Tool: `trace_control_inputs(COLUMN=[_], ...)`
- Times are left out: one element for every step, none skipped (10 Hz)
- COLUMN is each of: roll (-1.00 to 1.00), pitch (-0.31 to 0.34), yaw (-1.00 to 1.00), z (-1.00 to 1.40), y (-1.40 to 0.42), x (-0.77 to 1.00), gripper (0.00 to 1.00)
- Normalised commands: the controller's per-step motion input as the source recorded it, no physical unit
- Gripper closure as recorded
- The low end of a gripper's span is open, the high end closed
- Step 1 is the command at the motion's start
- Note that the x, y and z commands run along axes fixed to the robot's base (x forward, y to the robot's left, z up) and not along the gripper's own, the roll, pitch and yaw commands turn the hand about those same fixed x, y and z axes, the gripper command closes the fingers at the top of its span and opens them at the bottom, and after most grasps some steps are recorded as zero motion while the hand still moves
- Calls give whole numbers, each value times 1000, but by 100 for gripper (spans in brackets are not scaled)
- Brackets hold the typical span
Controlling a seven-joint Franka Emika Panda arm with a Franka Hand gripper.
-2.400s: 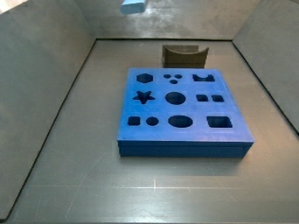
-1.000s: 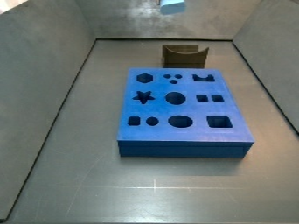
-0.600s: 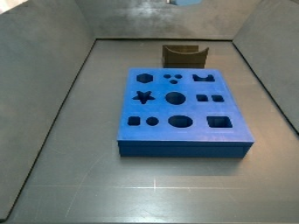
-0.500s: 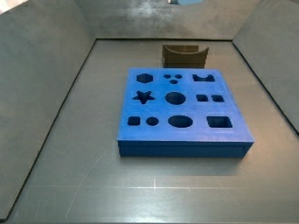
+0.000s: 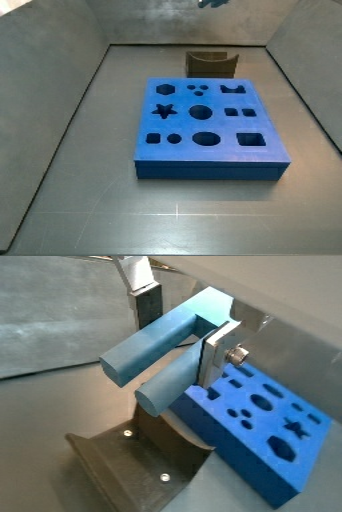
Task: Pick up the square-circle object. Move up. Rotate the square-circle object. Place the square-circle object on the fixture. Regrasp the square-circle object. Move to above the board. Insert the square-circle object.
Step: Place the square-circle object on the fixture.
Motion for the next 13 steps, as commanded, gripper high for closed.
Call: trace_control_inputs(roll=[-531,-355,-1000,-1000,-1000,-1000,-1000,-1000,-1000,-1000,-1000,-1000,-881], pitch=[252,178,47,39,43,59,67,76,81,93,91,102,83], yaw=[-183,-187,-182,-178,-175,-172,-172,-176,-179,-191,-197,-214,-155], z=[-5,-13,-1000,-1000,-1000,-1000,-1000,-1000,-1000,-980,-847,-598,-421], y=[41,40,76,77,89,87,96,114,116,126,115,90,77], x=[67,82,125,123,138,148,158,178,185,197,181,142,120], gripper=[100,100,100,100,100,100,100,100,100,100,100,100,100])
